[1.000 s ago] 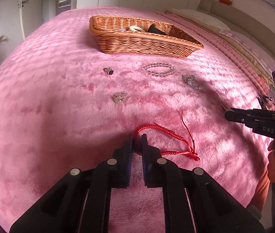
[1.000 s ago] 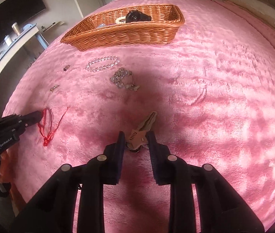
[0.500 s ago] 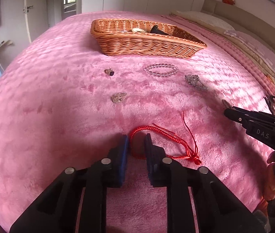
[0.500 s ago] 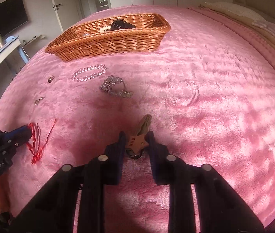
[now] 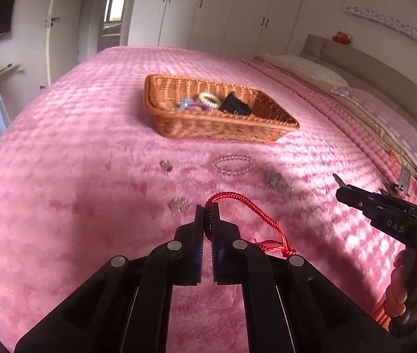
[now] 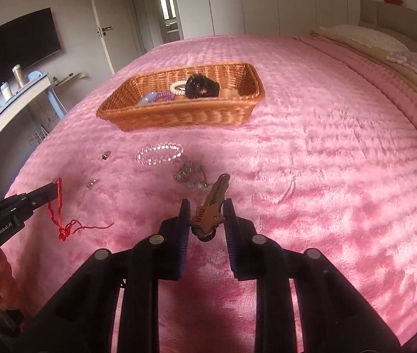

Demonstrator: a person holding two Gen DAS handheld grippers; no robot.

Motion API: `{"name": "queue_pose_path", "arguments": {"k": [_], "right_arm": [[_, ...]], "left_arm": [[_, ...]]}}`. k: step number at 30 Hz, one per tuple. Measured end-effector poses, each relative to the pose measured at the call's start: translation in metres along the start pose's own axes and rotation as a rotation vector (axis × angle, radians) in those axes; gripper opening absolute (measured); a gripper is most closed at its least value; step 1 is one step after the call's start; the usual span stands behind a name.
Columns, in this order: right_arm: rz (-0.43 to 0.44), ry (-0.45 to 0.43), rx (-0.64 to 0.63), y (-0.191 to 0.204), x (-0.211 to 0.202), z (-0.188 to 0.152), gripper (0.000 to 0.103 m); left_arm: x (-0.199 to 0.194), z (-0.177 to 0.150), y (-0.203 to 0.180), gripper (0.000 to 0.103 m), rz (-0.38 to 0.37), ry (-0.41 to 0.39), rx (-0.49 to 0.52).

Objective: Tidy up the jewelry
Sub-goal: 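Carry the red bracelet and keys into the wicker basket and release both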

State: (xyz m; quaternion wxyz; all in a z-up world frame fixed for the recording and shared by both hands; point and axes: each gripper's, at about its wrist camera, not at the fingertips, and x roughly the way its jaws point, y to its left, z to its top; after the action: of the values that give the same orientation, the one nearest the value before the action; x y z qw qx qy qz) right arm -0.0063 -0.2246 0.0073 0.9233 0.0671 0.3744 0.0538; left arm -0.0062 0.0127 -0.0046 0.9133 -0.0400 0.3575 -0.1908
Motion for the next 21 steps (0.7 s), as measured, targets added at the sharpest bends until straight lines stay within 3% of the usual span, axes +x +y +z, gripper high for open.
{"name": "queue_pose_path", "arguments": {"k": [7, 14, 17, 21], "right_arm": [[0.058, -0.100, -0.027, 0.008, -0.017, 0.056, 0.020], [0.136, -0.144, -0.044, 0.016, 0.000, 0.132, 0.020], [0.156, -0.129, -0.052, 0.019, 0.020, 0.161, 0.020], [0.233, -0.041, -0.023, 0.018, 0.071, 0.198, 0.020]], "left_arm": [[-0.007, 0.055, -0.008, 0.002, 0.000, -0.097, 0.047], [0.016, 0.115, -0.016, 0.002, 0.027, -0.148, 0.107], [0.035, 0.139, -0.016, 0.002, 0.023, -0.156, 0.112], [0.063, 0.161, -0.010, 0.002, 0.023, -0.161, 0.099]]}}
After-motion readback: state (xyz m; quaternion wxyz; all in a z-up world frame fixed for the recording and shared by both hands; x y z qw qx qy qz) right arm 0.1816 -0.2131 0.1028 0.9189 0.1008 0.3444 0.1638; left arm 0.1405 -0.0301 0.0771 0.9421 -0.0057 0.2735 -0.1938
